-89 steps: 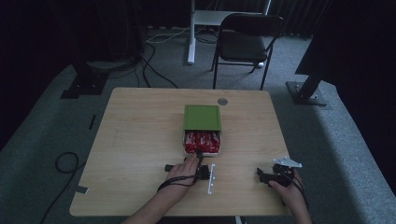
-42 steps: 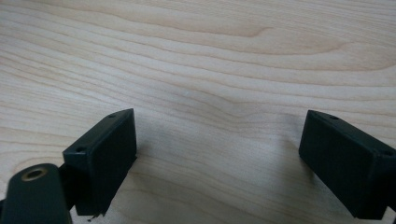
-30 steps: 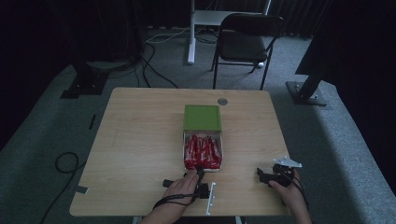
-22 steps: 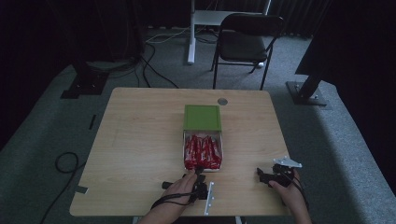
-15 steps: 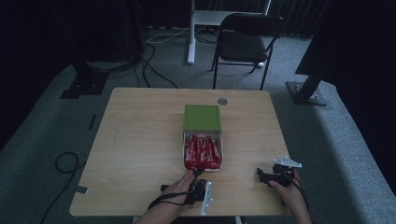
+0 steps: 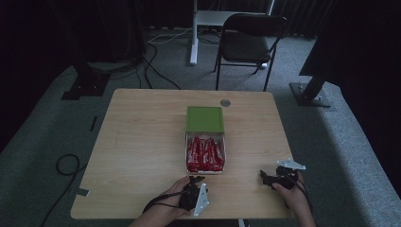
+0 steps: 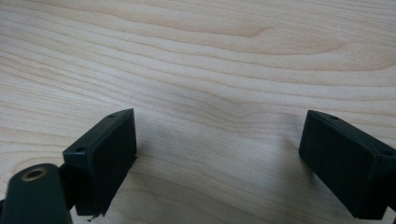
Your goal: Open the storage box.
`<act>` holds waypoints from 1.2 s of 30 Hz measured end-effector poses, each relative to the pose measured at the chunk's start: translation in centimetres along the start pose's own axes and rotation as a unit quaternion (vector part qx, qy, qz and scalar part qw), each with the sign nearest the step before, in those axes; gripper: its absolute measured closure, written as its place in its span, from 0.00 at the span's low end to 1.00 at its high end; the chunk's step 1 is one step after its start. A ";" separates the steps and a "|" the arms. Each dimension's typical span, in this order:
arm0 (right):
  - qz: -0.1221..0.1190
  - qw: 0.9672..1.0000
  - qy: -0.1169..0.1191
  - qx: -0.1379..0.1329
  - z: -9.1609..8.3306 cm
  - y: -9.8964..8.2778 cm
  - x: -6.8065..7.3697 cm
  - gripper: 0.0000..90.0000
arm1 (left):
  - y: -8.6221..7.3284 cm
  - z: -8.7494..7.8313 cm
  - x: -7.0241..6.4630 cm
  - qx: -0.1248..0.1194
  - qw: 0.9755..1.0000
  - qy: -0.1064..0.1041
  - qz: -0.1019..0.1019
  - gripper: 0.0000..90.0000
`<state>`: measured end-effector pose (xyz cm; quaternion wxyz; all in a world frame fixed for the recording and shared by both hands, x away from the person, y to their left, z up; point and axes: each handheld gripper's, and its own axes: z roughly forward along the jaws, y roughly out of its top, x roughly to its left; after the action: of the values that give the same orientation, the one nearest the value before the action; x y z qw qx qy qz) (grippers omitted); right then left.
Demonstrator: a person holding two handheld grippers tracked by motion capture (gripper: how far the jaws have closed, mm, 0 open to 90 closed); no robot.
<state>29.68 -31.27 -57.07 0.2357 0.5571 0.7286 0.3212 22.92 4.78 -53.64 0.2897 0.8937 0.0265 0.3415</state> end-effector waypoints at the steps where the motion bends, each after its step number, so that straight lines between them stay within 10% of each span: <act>1: 0.000 1.000 0.000 0.000 0.0 0.0 0.0 0.12 | -0.1 -0.1 0.1 0.002 1.000 0.001 -0.001 0.59; 22: 0.000 1.000 0.000 0.000 0.0 0.0 0.0 0.12 | -5.6 -2.7 2.6 0.014 0.994 0.031 -0.103 0.59; 29: 0.000 1.000 0.000 0.000 0.0 0.0 0.0 0.12 | -7.7 -3.5 4.5 0.013 0.986 0.055 -0.156 0.57; 36: 0.000 1.000 0.000 0.000 0.0 0.0 0.0 0.12 | -10.1 -4.2 6.0 0.011 0.972 0.079 -0.220 0.56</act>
<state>29.68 -31.26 -57.07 0.2359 0.5572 0.7284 0.3214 26.43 16.77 -52.97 0.3450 0.8393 0.2490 0.3386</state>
